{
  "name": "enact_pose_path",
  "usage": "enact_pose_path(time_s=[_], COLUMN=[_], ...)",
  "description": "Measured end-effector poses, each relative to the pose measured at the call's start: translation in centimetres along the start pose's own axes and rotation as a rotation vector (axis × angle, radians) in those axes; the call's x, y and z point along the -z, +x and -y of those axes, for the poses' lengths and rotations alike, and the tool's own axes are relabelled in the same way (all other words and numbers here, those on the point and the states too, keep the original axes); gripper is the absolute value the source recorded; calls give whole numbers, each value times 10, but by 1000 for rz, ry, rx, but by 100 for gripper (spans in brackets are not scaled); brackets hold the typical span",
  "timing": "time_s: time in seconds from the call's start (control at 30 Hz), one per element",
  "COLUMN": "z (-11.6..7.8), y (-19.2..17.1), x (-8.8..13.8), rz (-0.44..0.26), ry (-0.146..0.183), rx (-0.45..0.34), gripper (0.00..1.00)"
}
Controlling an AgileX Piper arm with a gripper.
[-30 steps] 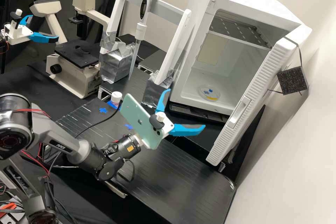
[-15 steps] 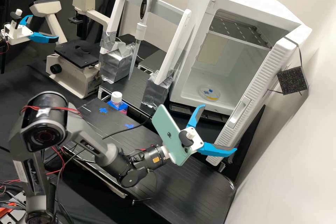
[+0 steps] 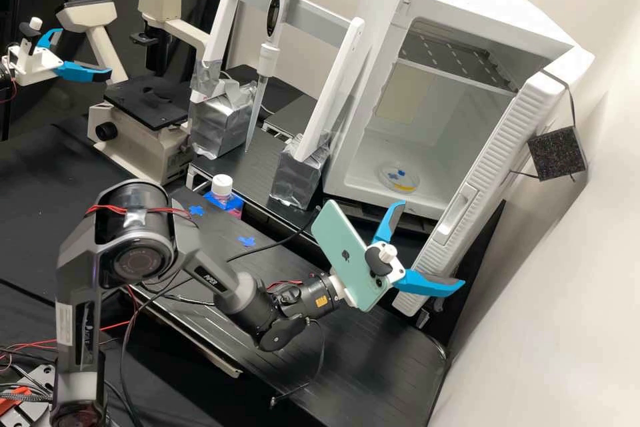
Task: Close the door
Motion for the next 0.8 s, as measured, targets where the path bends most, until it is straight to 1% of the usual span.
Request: enact_pose_path(time_s=[0.07, 0.1, 0.13, 0.2, 0.27, 0.4, 0.47, 0.53, 0.8], z=[3, 3, 3, 3, 3, 2, 2, 3, 16], y=[1, 1, 1, 1, 1, -5, -11, -16, -23], x=[-1, -1, -1, -1, -1, 7, 15, 24, 50], rz=[2, 3, 2, 2, -1, -13, -30, -55, -139], ry=[12, 27, 31, 50, 57, 83, 85, 76, 84], rx=[9, 9, 11, 11, 13, 23, 40, 64, 138], gripper=[100, 100, 100, 100, 100, 100, 100, 100, 100])
